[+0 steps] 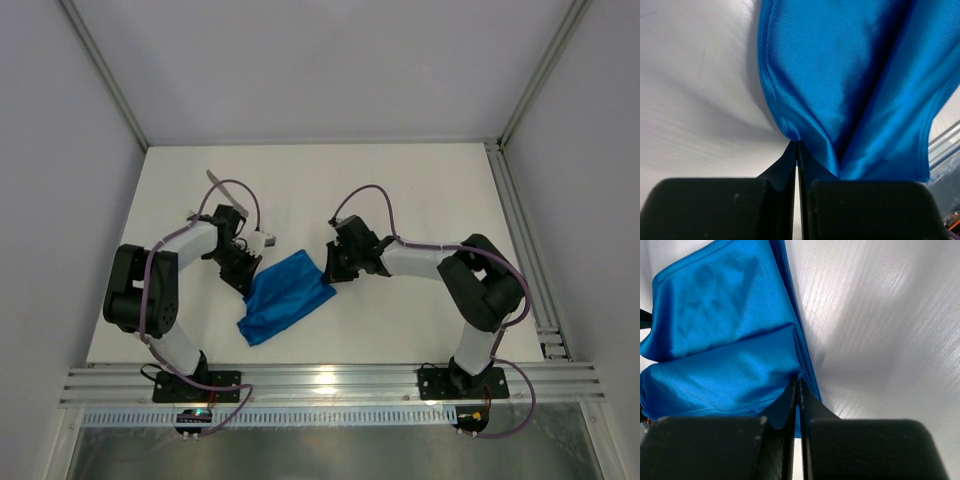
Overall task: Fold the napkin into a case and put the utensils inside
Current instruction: Fold the 2/3-rectangle-folded napkin at the center of the board, then smooth out the smaller rectangle-folded napkin at the center of the board.
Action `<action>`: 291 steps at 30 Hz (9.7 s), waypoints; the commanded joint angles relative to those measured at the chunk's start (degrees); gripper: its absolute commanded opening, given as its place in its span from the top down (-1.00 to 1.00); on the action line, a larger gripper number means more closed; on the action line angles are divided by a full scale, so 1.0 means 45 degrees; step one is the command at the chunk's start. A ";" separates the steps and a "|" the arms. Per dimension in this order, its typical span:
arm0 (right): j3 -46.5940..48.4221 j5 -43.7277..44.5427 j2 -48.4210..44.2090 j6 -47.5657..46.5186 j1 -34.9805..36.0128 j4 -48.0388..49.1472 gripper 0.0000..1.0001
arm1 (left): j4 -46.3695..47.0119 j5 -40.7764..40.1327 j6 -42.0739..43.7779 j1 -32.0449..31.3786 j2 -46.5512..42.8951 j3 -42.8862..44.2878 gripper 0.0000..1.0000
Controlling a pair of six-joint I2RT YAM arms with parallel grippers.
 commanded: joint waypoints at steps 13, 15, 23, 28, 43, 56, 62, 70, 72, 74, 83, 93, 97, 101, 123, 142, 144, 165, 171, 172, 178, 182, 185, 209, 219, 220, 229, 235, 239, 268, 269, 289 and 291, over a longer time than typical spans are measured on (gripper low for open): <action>-0.0304 0.0680 0.0049 0.0524 0.0182 -0.0048 0.93 | -0.0204 0.0791 0.2401 -0.2472 -0.4463 -0.1468 1.00; -0.0382 0.0680 0.0069 0.0660 0.0182 0.0108 0.92 | -0.0146 0.0518 0.2558 -0.2905 -0.4659 -0.1858 1.00; -0.0811 0.0777 0.0108 0.1227 0.0163 0.0655 0.93 | -0.0847 0.0847 0.4137 -0.4254 -0.5205 -0.2485 1.00; -0.1026 0.0875 0.0069 0.1462 0.0163 0.0968 0.93 | -0.1570 0.1278 0.4882 -0.4645 -0.5869 -0.2739 1.00; -0.1241 0.0388 -0.0126 0.1794 0.0163 0.1905 0.93 | -0.0029 0.0087 0.3946 -0.6286 -0.4973 -0.3814 1.00; 0.0241 0.1383 -0.2508 -0.0021 -0.0032 -0.1472 0.22 | 0.0245 -0.0265 0.3945 -0.6286 -0.4816 -0.4009 1.00; 0.2077 0.1112 -0.1886 -0.0842 0.0026 -0.2275 0.02 | 0.0265 -0.0246 0.3848 -0.6286 -0.4816 -0.3892 1.00; 0.3875 0.0368 0.0184 -0.1116 0.0631 -0.1591 -0.16 | 0.0167 -0.0343 0.3809 -0.6286 -0.4894 -0.3911 1.00; 0.4070 0.0328 0.0420 -0.1136 0.0729 -0.1590 -0.17 | 0.0186 -0.0362 0.3809 -0.6286 -0.4894 -0.3892 1.00; 0.4110 0.0328 0.0732 -0.1155 0.0865 -0.1804 -0.12 | 0.0225 -0.0362 0.3789 -0.6305 -0.4875 -0.3873 1.00; 0.1323 0.1382 -0.0808 -0.0433 0.1120 -0.1552 0.89 | 0.0187 -0.0323 0.3594 -0.6286 -0.4835 -0.3872 1.00; 0.0047 0.2027 -0.1708 -0.0471 0.1100 -0.1511 0.93 | -0.0028 -0.0752 0.3730 -0.6286 -0.4738 -0.3814 1.00; 0.0028 0.2611 -0.2253 -0.0686 0.1119 -0.1920 0.83 | -0.0087 -0.0753 0.3750 -0.6286 -0.4777 -0.3794 1.00; -0.0206 0.2712 -0.3074 -0.0861 0.1119 -0.2215 0.65 | -0.0048 -0.0695 0.3789 -0.6286 -0.4796 -0.3775 1.00; -0.1221 0.3332 -0.2919 -0.0062 0.2290 -0.1941 0.93 | 0.0108 -0.0616 0.3614 -0.6286 -0.4621 -0.3658 1.00; -0.4638 0.6891 -0.4891 -0.1916 0.3893 0.0929 0.92 | -0.0477 -0.0558 0.3750 -0.6286 -0.4874 -0.3385 1.00; -0.4854 0.6871 -0.5281 -0.2169 0.3893 0.1027 0.92 | -0.0575 -0.0519 0.3770 -0.6266 -0.4972 -0.3345 1.00; -0.3608 0.4023 -0.7472 -0.2348 0.3874 0.1826 0.03 | -0.0673 0.0438 0.3789 -0.6266 -0.4738 -0.3013 0.98; -0.3213 0.2594 -0.5421 -0.1061 0.3874 0.2940 0.30 | -0.0790 0.0711 0.3750 -0.6266 -0.5049 -0.3091 0.95; -0.3292 0.2594 -0.5187 -0.0845 0.3874 0.3250 0.34 | -0.0829 0.0828 0.3731 -0.6286 -0.5108 -0.3072 0.95; -0.3586 0.2165 -0.3156 -0.0004 0.3874 0.3683 0.55 | -0.1278 0.1024 0.3905 -0.6286 -0.5519 -0.2974 0.89; -0.3799 0.2028 -0.2373 0.0445 0.3543 0.3664 0.65 | -0.1883 0.1200 0.4256 -0.6266 -0.5499 -0.2682 0.68; -0.4131 0.2027 -0.2158 0.0544 0.3171 0.3683 0.69 | -0.2682 0.1336 0.4686 -0.6267 -0.5577 -0.2117 0.57; -0.4171 0.1774 -0.1982 0.0212 0.2878 0.3937 0.73 | 0.2042 -0.1710 0.5311 -0.6188 -0.6027 -0.3774 -0.40; -0.4035 0.1715 -0.1904 0.0251 0.2838 0.3976 0.73 | 0.2764 -0.2003 0.5430 -0.7262 -0.5793 -0.4673 -0.41; -0.4035 0.1676 -0.1923 0.0251 0.2819 0.3976 0.73 | 0.2822 -0.2100 0.5430 -0.7301 -0.5773 -0.4693 -0.41; -0.3995 0.1559 -0.2060 0.0134 0.2604 0.3878 0.73 | 0.3370 -0.1964 0.5547 -0.8141 -0.5421 -0.5376 -0.41; -0.3918 0.1422 -0.2177 -0.0042 0.2312 0.3839 0.73 | 0.3584 -0.2257 0.5216 -0.8317 -0.5324 -0.5454 0.14; -0.3859 0.1344 -0.2216 -0.0178 0.2136 0.3800 0.73 | 0.3916 -0.2257 0.4709 -0.8317 -0.5324 -0.5435 0.59; -0.1847 0.0153 -0.0302 -0.1585 0.0729 0.2999 0.73 | 0.4033 -0.1612 0.2695 -0.8942 -0.4993 -0.3657 -0.17; -0.1847 0.0133 -0.0302 -0.1585 0.0710 0.3019 0.73 | 0.4111 -0.1632 0.2734 -0.8942 -0.4721 -0.3696 -0.18; -0.1808 -0.0102 -0.0204 -0.1448 0.0651 0.3156 0.74 | 0.4971 -0.2158 0.2559 -0.9957 -0.3313 -0.3403 -0.04; -0.1827 -0.0102 -0.0224 -0.1468 0.0651 0.3136 0.74 | 0.5030 -0.2315 0.2481 -0.9977 -0.3312 -0.3404 0.20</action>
